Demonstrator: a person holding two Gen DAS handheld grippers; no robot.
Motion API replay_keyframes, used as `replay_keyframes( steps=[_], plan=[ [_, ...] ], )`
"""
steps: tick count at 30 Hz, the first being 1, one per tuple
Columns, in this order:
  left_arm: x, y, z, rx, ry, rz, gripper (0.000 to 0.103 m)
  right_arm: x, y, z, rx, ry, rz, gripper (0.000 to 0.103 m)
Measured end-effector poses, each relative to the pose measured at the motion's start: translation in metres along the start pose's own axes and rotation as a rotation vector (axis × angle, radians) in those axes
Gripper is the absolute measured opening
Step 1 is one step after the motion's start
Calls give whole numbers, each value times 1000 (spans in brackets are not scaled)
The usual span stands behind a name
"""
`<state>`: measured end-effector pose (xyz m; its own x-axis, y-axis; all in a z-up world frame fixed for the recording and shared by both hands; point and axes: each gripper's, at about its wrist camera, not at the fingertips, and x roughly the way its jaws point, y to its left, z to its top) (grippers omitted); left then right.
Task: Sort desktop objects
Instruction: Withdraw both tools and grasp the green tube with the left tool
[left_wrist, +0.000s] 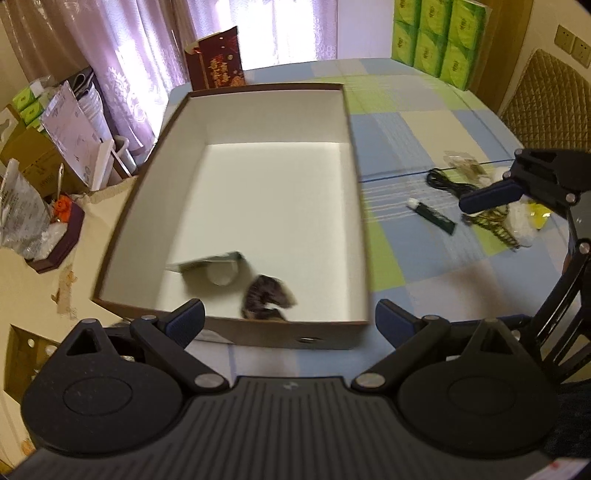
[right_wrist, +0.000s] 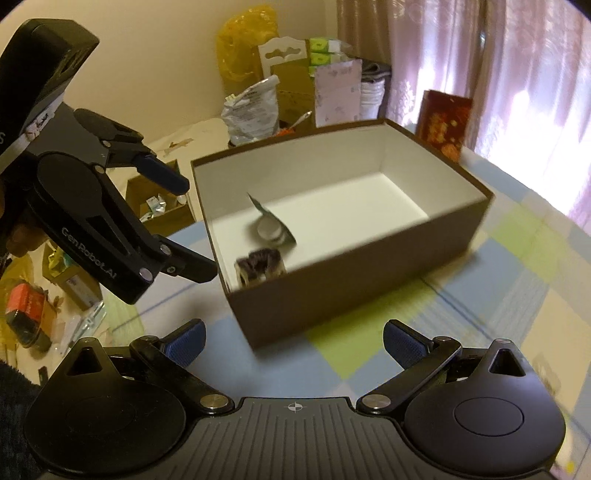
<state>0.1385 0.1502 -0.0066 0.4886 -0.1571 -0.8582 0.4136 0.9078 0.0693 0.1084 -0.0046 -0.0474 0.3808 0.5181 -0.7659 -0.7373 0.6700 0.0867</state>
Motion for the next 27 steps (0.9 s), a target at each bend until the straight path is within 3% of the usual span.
replay_keyframes(
  steps=[13, 20, 27],
  plan=[
    [3, -91, 17, 52, -31, -105, 97, -62, -53, -81, 240, 25, -132, 100],
    [28, -132, 32, 75, -20, -144, 96, -90, -92, -121, 421, 26, -240, 100],
    [65, -164, 47, 67, 3, -149, 87, -111, -130, -152, 590, 8, -338, 100]
  ],
)
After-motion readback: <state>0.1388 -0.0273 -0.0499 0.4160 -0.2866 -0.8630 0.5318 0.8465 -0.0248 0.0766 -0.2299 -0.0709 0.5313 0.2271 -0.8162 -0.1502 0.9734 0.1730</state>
